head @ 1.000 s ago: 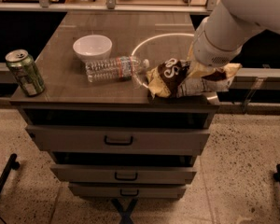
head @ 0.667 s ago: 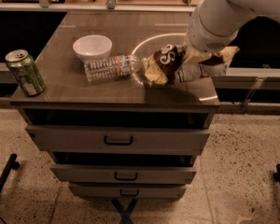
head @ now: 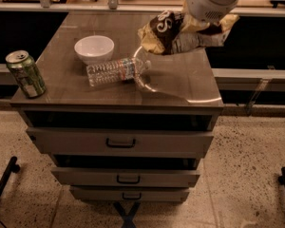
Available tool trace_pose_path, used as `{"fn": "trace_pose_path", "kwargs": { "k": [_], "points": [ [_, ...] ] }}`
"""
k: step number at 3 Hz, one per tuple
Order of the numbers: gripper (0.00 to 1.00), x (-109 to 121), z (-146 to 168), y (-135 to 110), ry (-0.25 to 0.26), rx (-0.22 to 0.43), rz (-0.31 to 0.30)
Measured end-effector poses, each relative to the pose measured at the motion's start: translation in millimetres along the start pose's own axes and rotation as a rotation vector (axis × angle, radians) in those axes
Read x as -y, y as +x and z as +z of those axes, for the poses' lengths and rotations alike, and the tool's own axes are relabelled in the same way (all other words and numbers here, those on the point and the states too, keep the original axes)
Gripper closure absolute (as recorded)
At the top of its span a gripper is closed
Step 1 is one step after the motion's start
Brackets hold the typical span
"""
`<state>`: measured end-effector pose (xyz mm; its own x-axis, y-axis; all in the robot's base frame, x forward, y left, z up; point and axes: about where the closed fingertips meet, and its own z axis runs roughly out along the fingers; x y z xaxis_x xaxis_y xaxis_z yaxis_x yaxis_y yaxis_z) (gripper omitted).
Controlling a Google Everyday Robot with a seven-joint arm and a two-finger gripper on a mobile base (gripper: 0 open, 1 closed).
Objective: Place brown chip bag into white bowl
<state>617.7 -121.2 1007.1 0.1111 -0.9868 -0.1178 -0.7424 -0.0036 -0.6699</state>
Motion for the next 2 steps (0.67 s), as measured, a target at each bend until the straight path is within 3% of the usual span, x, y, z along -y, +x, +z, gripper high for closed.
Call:
{"fn": "trace_pose_path", "kwargs": {
  "k": [1, 2],
  "points": [
    [1.0, 30, -4, -23, 0.054, 0.039, -0.008],
    [1.0, 56, 2, -75, 0.075, 0.121, -0.044]
  ]
}}
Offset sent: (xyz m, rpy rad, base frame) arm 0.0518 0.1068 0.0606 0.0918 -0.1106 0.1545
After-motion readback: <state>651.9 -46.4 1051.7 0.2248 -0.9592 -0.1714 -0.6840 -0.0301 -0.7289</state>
